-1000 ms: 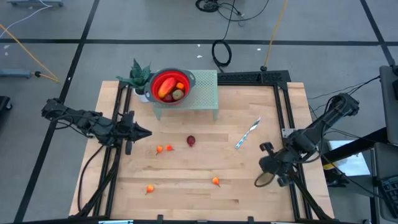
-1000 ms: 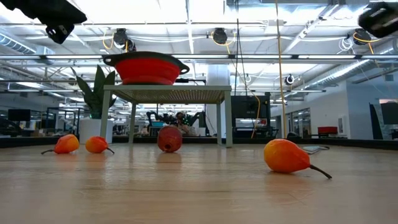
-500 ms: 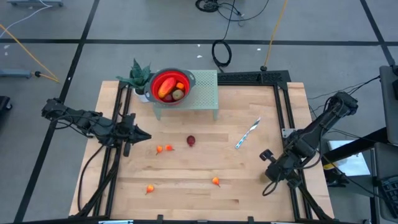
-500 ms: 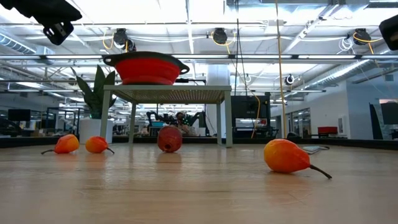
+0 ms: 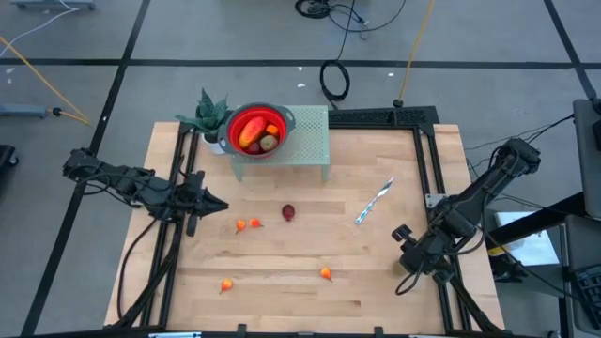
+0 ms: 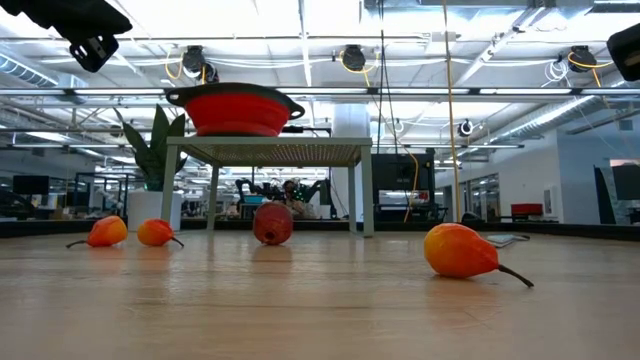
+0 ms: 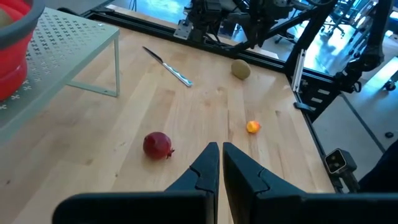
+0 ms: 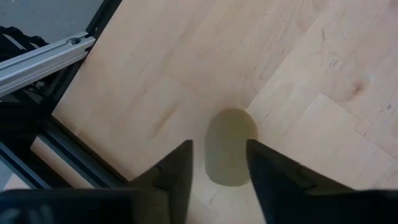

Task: Pick & Place Fruit
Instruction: Put the kiwi into the red strainer bowl on the shelf

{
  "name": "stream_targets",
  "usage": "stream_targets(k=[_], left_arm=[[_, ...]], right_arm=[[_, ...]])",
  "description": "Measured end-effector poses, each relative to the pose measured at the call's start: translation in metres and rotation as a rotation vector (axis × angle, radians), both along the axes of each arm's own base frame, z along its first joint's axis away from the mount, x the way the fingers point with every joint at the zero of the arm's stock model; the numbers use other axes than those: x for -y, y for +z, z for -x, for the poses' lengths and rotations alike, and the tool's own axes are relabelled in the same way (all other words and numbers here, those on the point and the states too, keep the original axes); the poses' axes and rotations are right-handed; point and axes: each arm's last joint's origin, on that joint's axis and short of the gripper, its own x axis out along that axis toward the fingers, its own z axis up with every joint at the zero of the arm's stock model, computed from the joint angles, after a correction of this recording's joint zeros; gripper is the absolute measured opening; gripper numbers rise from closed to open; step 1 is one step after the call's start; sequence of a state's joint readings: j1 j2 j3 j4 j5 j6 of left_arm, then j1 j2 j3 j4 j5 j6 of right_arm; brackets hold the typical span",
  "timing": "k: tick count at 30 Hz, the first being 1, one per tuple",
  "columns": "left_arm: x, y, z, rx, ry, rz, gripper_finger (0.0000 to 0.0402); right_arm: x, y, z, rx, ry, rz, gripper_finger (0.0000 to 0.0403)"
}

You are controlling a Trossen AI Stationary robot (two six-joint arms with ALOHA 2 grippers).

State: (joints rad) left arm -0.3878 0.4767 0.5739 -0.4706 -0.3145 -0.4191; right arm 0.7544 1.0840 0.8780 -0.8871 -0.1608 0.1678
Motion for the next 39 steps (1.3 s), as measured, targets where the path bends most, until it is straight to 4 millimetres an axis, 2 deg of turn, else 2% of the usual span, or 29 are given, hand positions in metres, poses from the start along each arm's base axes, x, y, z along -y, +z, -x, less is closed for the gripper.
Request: stream_targets(k=[4, 8, 15, 21, 31, 39], left_arm=[[0.0, 0.0, 0.0, 0.0, 0.0, 0.0, 0.0019], [0.0, 0.0, 0.0, 0.0, 0.0, 0.001, 0.0019], [0.0, 0.0, 0.0, 0.0, 0.001, 0.0, 0.0019], [0.0, 0.0, 0.0, 0.0, -0.002, -0.007, 0.0019], [0.0, 0.0, 0.0, 0.001, -0.007, -0.021, 0.0019], [0.0, 0.0, 0.0, 0.001, -0.008, -0.024, 0.0019]], right_arm=[[-0.001, -0.003, -0.001, -0.004, -0.002, 0.002, 0.0196], [-0.001, -0.017, -0.001, -0.011, -0.05, -0.02, 0.0241], [0.003, -0.039, 0.003, -0.046, -0.079, -0.002, 0.0288], [0.004, -0.051, 0.003, -0.008, -0.084, -0.003, 0.0294], [0.011, -0.088, 0.011, -0.024, -0.143, -0.022, 0.0297], [0.014, -0.094, 0.013, -0.02, -0.13, -0.015, 0.0276]])
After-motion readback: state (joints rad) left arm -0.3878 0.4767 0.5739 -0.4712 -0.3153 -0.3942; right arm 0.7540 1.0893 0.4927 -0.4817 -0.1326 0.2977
